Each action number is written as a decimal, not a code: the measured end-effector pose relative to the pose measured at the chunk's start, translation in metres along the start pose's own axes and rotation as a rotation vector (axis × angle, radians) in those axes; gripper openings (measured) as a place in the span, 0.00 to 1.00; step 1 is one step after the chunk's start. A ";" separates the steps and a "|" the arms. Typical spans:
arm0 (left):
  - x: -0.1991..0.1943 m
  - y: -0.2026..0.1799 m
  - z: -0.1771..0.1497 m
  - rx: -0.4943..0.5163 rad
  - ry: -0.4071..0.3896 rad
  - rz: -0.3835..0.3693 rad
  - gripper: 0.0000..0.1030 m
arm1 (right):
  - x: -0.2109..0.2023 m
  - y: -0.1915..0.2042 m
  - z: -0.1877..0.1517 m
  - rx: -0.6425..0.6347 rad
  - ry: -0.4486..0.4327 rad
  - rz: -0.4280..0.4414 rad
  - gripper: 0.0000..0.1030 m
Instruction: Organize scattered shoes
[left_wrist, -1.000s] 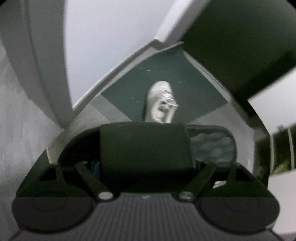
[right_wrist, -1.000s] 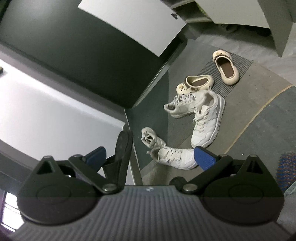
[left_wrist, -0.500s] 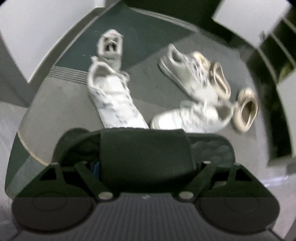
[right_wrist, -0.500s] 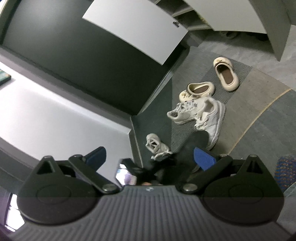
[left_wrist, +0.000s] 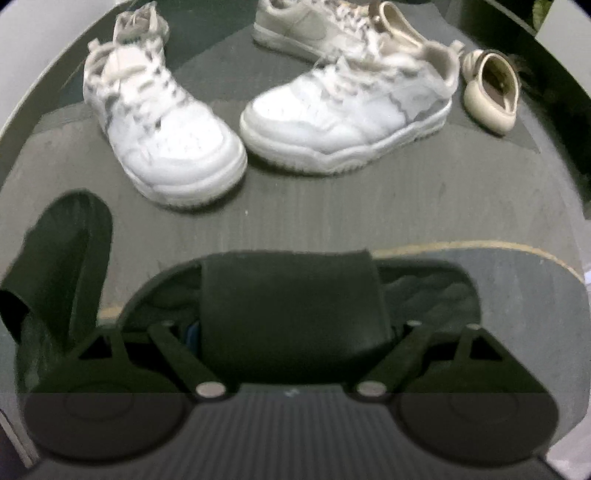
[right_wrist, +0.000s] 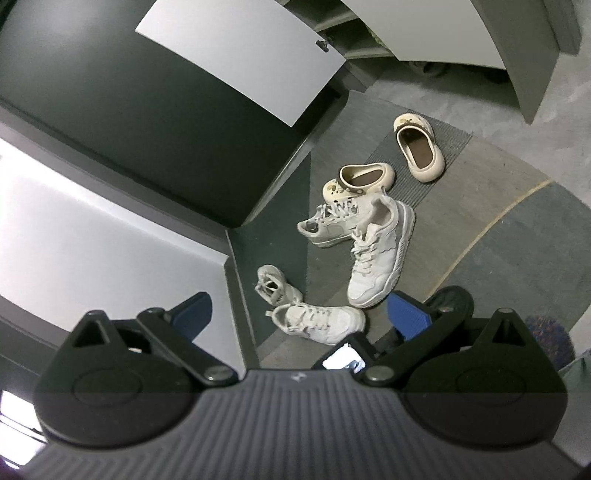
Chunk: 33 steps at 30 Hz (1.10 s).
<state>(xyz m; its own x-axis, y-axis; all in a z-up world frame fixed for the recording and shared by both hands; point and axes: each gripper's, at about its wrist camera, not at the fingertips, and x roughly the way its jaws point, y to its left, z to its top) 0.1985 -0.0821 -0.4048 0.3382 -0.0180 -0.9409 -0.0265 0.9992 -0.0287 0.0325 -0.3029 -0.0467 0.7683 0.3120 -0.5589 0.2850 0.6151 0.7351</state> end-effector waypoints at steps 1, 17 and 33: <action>0.004 0.002 -0.001 0.002 0.002 -0.001 0.83 | 0.002 0.000 0.001 -0.006 0.003 -0.006 1.00; -0.010 0.021 0.002 0.104 0.113 -0.012 0.87 | 0.007 0.012 -0.009 -0.105 -0.006 -0.034 1.00; -0.284 0.046 0.067 0.214 -0.226 -0.085 0.93 | -0.028 0.002 -0.009 -0.162 -0.122 -0.067 1.00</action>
<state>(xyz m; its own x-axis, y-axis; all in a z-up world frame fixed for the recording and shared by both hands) 0.1638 -0.0283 -0.1166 0.5321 -0.1171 -0.8385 0.2011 0.9795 -0.0092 0.0063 -0.3039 -0.0333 0.8174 0.1823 -0.5465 0.2497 0.7428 0.6212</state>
